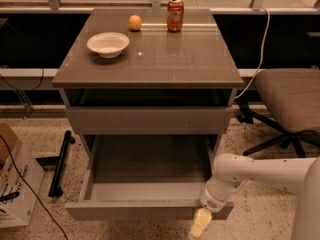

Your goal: Open middle drawer

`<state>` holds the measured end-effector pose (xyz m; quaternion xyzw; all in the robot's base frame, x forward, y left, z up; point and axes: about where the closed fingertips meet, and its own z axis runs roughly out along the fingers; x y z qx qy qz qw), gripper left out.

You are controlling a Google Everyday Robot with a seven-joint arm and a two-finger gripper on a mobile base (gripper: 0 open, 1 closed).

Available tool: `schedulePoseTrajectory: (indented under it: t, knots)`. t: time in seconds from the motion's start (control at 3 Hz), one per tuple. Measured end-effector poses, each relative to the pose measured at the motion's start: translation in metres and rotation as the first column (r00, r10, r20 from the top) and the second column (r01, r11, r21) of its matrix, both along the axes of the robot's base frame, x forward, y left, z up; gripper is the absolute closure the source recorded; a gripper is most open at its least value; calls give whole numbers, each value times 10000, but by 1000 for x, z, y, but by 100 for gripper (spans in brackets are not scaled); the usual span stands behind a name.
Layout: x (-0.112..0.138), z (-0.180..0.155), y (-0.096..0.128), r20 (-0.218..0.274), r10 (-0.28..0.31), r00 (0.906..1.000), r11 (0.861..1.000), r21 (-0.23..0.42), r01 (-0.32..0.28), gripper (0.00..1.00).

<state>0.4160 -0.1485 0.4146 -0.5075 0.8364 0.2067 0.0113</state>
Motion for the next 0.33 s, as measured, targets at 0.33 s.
schedulePoseTrajectory:
  t: [0.33]
  knots:
    - [0,0,0,0,0,10000,10000,0,0,0]
